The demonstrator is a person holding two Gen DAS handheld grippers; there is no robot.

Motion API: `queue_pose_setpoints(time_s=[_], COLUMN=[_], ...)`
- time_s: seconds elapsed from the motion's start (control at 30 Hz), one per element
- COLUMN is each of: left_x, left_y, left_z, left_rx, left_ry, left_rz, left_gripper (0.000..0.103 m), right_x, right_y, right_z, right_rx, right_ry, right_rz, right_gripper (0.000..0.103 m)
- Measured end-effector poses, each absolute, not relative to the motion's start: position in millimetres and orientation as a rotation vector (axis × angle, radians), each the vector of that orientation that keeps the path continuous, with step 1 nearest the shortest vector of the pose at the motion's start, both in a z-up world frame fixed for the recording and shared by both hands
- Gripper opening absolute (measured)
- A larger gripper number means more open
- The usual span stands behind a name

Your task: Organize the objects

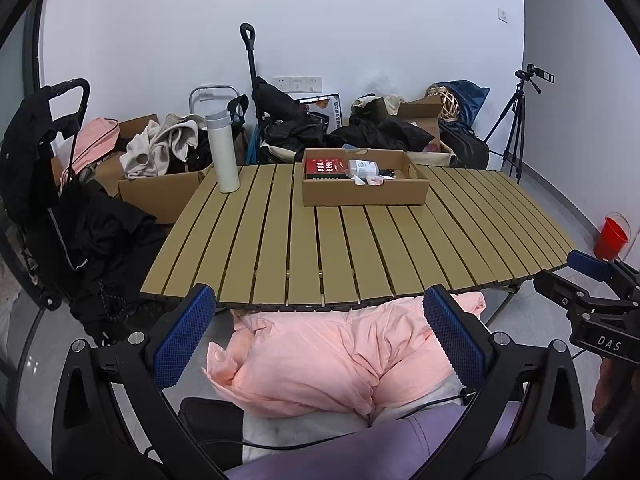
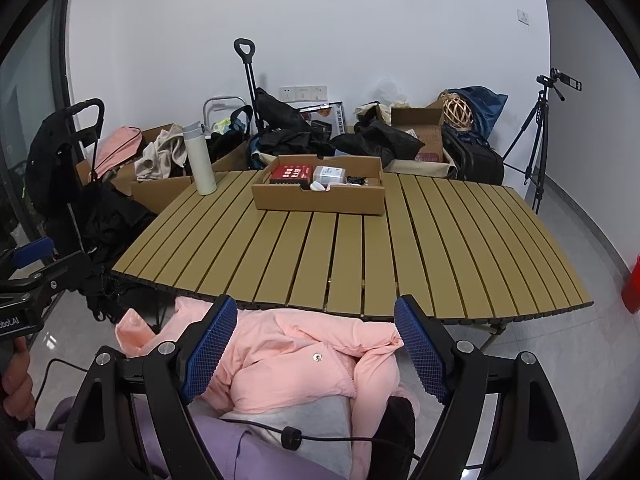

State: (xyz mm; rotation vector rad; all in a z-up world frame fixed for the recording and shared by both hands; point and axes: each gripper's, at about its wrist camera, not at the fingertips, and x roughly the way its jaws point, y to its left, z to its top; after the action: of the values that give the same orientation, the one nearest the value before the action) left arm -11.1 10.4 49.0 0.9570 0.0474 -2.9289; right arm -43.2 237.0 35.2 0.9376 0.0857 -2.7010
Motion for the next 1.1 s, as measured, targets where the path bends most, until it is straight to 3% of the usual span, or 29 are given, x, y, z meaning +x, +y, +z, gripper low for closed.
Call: queue_pose_setpoints(time_s=[1.1], left_x=[-10.5], left_y=[6.6], left_z=[43.6], left_rx=[0.966], left_ry=[0.051], left_rz=[-2.931], left_gripper=[0.103], right_x=[-43.3], right_y=[239.7], right_z=[29.9], right_rx=[0.948], right_ry=[0.084], right_rz=[-2.707], right_gripper=[0.084])
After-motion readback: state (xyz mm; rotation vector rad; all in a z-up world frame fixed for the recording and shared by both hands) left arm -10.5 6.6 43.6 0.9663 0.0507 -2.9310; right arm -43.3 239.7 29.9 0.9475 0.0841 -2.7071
